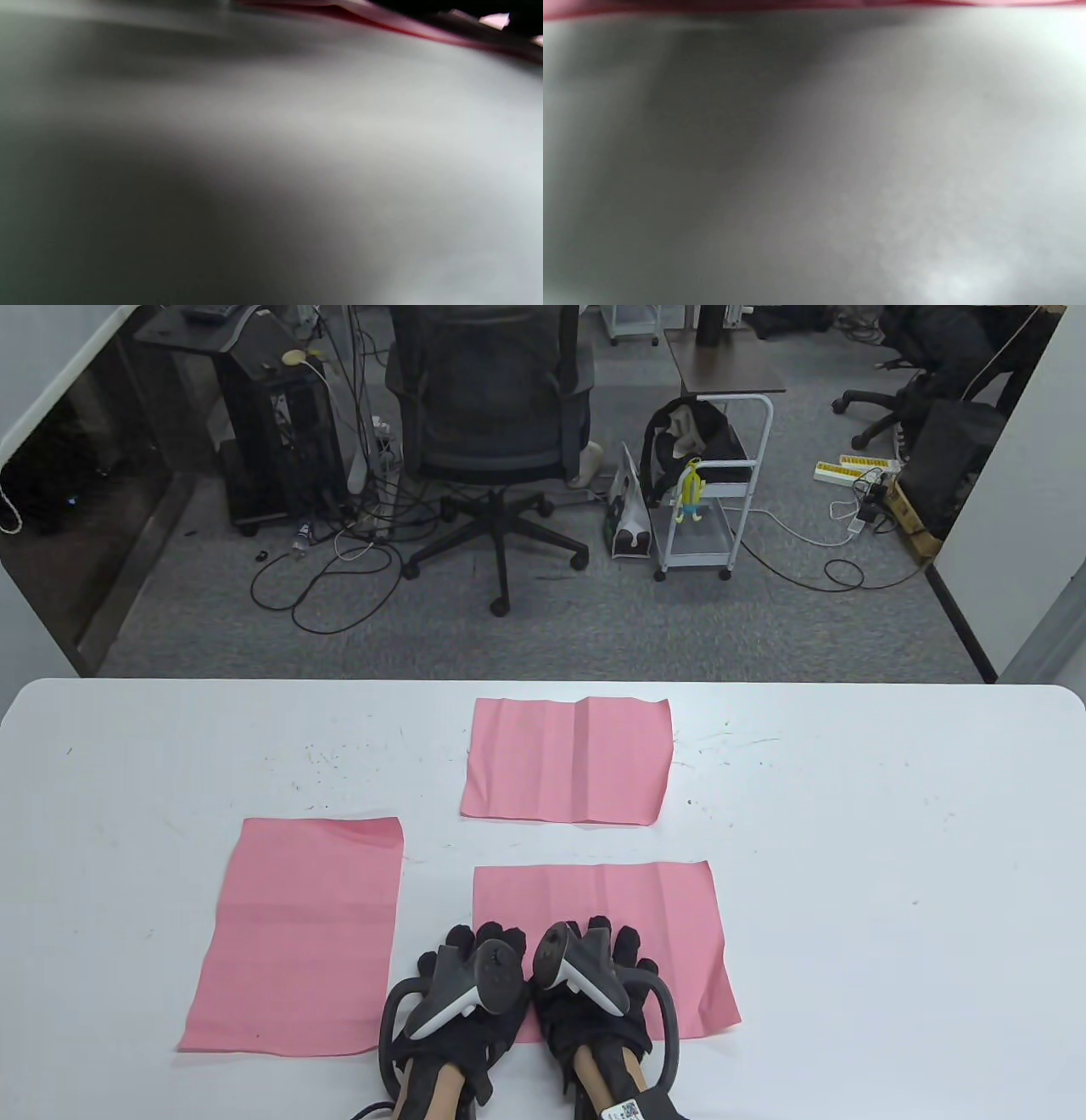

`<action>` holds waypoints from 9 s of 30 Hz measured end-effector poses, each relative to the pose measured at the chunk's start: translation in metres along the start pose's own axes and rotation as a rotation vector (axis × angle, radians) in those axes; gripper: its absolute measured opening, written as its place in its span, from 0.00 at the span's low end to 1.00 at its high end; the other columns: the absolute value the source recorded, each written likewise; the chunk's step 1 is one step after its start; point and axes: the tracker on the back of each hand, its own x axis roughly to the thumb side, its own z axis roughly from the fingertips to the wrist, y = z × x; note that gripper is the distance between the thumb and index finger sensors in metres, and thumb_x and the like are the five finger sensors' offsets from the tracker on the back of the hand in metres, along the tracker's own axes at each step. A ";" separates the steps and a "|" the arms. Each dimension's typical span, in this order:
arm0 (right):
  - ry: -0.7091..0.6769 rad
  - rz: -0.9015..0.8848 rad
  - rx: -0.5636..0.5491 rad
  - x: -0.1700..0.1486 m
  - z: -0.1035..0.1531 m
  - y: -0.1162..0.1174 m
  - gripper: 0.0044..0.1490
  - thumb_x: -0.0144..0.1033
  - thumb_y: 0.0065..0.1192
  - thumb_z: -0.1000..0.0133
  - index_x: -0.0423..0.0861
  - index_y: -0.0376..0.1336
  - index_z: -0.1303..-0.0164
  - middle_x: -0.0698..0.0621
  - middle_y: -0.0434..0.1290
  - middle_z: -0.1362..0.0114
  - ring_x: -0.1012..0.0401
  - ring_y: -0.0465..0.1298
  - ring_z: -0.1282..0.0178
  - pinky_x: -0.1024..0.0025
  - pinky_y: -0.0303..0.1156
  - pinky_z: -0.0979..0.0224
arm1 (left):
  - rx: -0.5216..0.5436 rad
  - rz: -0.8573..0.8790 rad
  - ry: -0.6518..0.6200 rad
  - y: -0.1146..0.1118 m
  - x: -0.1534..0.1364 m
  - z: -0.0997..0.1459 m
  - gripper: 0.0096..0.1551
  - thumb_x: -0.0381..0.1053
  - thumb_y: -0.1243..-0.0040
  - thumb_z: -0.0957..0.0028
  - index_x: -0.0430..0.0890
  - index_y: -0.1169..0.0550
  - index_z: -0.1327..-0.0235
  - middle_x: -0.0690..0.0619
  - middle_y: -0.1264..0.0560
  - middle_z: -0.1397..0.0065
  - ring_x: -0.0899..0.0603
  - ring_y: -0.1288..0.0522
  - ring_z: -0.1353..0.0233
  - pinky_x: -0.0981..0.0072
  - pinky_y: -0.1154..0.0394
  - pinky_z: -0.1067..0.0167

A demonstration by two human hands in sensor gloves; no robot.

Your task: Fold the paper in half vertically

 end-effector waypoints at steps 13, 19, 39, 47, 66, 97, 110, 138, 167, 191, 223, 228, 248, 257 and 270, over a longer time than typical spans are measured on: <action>0.021 -0.197 -0.084 -0.076 0.003 -0.073 0.49 0.63 0.44 0.47 0.55 0.36 0.21 0.45 0.39 0.14 0.40 0.43 0.15 0.37 0.46 0.20 | -0.046 -0.082 0.016 -0.002 0.004 -0.003 0.44 0.66 0.67 0.36 0.55 0.61 0.12 0.49 0.67 0.09 0.30 0.66 0.12 0.24 0.60 0.21; 0.126 -0.261 -0.096 -0.121 -0.024 -0.086 0.49 0.62 0.45 0.47 0.55 0.35 0.21 0.46 0.40 0.14 0.40 0.42 0.15 0.36 0.45 0.20 | -0.050 -0.083 0.016 -0.002 0.004 -0.003 0.44 0.66 0.67 0.37 0.55 0.62 0.12 0.49 0.67 0.09 0.30 0.66 0.12 0.25 0.60 0.21; 0.220 -0.342 -0.028 -0.168 -0.078 -0.069 0.51 0.59 0.58 0.50 0.59 0.39 0.23 0.47 0.35 0.14 0.41 0.37 0.15 0.36 0.41 0.19 | -0.052 -0.090 0.013 -0.004 0.005 -0.004 0.44 0.66 0.68 0.37 0.54 0.62 0.13 0.48 0.68 0.09 0.30 0.67 0.12 0.24 0.61 0.22; 0.149 -0.476 -0.033 -0.175 -0.078 -0.066 0.33 0.58 0.54 0.48 0.57 0.54 0.36 0.49 0.36 0.15 0.41 0.35 0.16 0.36 0.37 0.21 | -0.052 -0.097 0.014 -0.004 0.006 -0.004 0.44 0.65 0.68 0.37 0.54 0.62 0.12 0.48 0.67 0.09 0.29 0.67 0.12 0.24 0.60 0.22; -0.546 -1.070 0.137 -0.147 -0.020 -0.072 0.49 0.63 0.40 0.48 0.50 0.42 0.20 0.41 0.44 0.14 0.38 0.48 0.16 0.36 0.46 0.21 | -0.051 -0.101 0.015 -0.004 0.006 -0.004 0.44 0.65 0.68 0.37 0.54 0.62 0.12 0.47 0.67 0.09 0.29 0.66 0.12 0.24 0.60 0.22; -0.322 0.047 -0.079 -0.044 -0.021 -0.001 0.44 0.58 0.42 0.47 0.59 0.36 0.23 0.53 0.35 0.15 0.48 0.37 0.14 0.39 0.37 0.19 | -0.047 -0.119 0.022 -0.004 0.007 -0.004 0.44 0.65 0.68 0.37 0.54 0.62 0.12 0.48 0.67 0.09 0.29 0.66 0.12 0.24 0.59 0.21; -0.325 0.043 -0.059 -0.044 -0.019 -0.001 0.44 0.59 0.40 0.47 0.59 0.34 0.23 0.54 0.33 0.15 0.49 0.34 0.15 0.39 0.35 0.20 | 0.253 -0.003 0.163 0.021 -0.017 0.015 0.42 0.63 0.66 0.36 0.52 0.56 0.11 0.45 0.57 0.07 0.30 0.61 0.11 0.23 0.57 0.23; -0.322 0.044 -0.048 -0.044 -0.018 -0.001 0.44 0.59 0.40 0.47 0.59 0.33 0.23 0.54 0.32 0.15 0.49 0.33 0.15 0.39 0.34 0.20 | -0.060 -0.090 0.062 -0.009 0.005 -0.009 0.43 0.65 0.74 0.37 0.53 0.66 0.13 0.47 0.71 0.10 0.29 0.70 0.13 0.23 0.63 0.22; -0.260 0.113 -0.174 -0.027 0.012 -0.018 0.38 0.57 0.47 0.47 0.55 0.54 0.25 0.52 0.58 0.18 0.51 0.61 0.19 0.47 0.60 0.21 | -0.058 -0.098 0.066 -0.009 0.005 -0.009 0.44 0.65 0.73 0.37 0.53 0.66 0.13 0.47 0.70 0.10 0.29 0.69 0.13 0.23 0.63 0.22; -0.125 0.009 -0.057 -0.018 -0.049 -0.053 0.43 0.59 0.45 0.47 0.58 0.43 0.22 0.53 0.44 0.14 0.51 0.48 0.14 0.44 0.52 0.17 | -0.066 -0.092 0.064 -0.009 0.007 -0.010 0.44 0.65 0.73 0.37 0.52 0.67 0.13 0.46 0.71 0.10 0.28 0.70 0.13 0.23 0.63 0.22; -0.280 0.203 -0.081 -0.018 0.001 -0.036 0.38 0.56 0.47 0.47 0.52 0.56 0.26 0.49 0.59 0.20 0.50 0.63 0.22 0.47 0.61 0.22 | -0.060 -0.097 0.064 -0.009 0.007 -0.010 0.44 0.65 0.73 0.37 0.52 0.67 0.13 0.46 0.71 0.10 0.28 0.70 0.13 0.23 0.63 0.22; -0.335 0.233 -0.061 -0.021 0.020 -0.025 0.39 0.56 0.48 0.47 0.51 0.57 0.27 0.48 0.60 0.20 0.49 0.64 0.22 0.47 0.62 0.23 | -0.060 -0.097 0.064 -0.009 0.007 -0.010 0.44 0.65 0.73 0.37 0.52 0.67 0.13 0.46 0.71 0.10 0.28 0.70 0.13 0.23 0.63 0.22; -0.446 0.340 -0.075 -0.031 0.071 0.014 0.39 0.56 0.48 0.48 0.50 0.57 0.27 0.46 0.60 0.21 0.48 0.64 0.23 0.47 0.62 0.24 | -0.059 -0.096 0.064 -0.008 0.006 -0.010 0.44 0.65 0.73 0.37 0.53 0.67 0.13 0.46 0.71 0.10 0.28 0.70 0.13 0.23 0.63 0.22; -0.432 0.148 -0.031 -0.040 0.054 -0.020 0.42 0.57 0.48 0.48 0.51 0.51 0.24 0.46 0.57 0.18 0.46 0.63 0.21 0.45 0.61 0.23 | -0.060 -0.095 0.063 -0.009 0.006 -0.010 0.44 0.65 0.73 0.37 0.52 0.67 0.13 0.46 0.71 0.10 0.28 0.70 0.13 0.23 0.63 0.22; -0.012 -0.226 -0.015 -0.050 -0.039 -0.052 0.49 0.60 0.45 0.46 0.50 0.38 0.20 0.46 0.38 0.15 0.41 0.43 0.16 0.40 0.46 0.19 | -0.060 -0.097 0.063 -0.009 0.007 -0.010 0.44 0.65 0.73 0.37 0.52 0.67 0.13 0.46 0.71 0.10 0.28 0.70 0.13 0.23 0.63 0.22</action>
